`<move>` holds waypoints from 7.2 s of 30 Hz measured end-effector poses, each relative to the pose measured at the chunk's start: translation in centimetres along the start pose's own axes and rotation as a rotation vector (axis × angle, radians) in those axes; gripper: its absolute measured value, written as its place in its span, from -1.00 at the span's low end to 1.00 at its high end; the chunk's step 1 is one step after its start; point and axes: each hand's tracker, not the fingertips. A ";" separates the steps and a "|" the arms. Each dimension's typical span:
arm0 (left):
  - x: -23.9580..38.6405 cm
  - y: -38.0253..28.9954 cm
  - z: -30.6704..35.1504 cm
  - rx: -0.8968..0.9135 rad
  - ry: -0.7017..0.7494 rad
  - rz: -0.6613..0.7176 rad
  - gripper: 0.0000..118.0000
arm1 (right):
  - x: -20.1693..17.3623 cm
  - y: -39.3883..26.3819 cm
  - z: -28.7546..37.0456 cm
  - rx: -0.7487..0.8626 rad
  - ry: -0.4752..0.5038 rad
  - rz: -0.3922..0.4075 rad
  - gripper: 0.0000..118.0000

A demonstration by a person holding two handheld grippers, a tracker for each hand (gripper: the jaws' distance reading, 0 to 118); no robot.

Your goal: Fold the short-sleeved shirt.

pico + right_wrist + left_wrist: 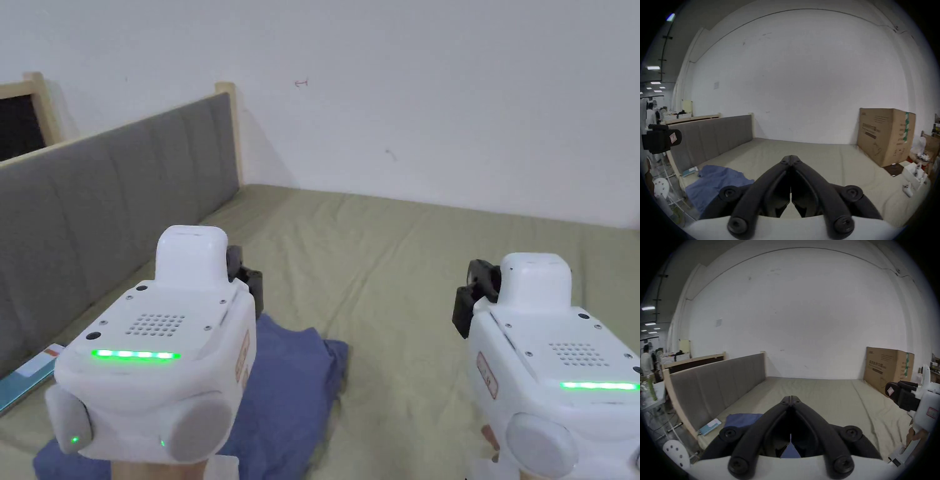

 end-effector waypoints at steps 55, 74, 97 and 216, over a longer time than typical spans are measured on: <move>-8.1 -19.6 -21.0 -0.904 -0.011 0.322 -0.87 | -1.5 -11.6 -10.0 -0.460 0.104 -0.138 -1.00; 16.6 4.2 -16.5 -0.469 -0.651 0.100 -0.87 | 13.8 -5.9 1.1 -0.251 -0.251 -0.275 -1.00; 30.6 -21.0 -11.4 -0.989 -0.800 -0.122 -0.17 | 24.3 -10.4 10.3 -0.357 -0.563 -0.303 -1.00; -3.3 15.6 -29.2 -0.330 -0.019 0.164 -0.92 | 35.8 12.8 -13.7 -0.411 -0.400 -0.305 -0.97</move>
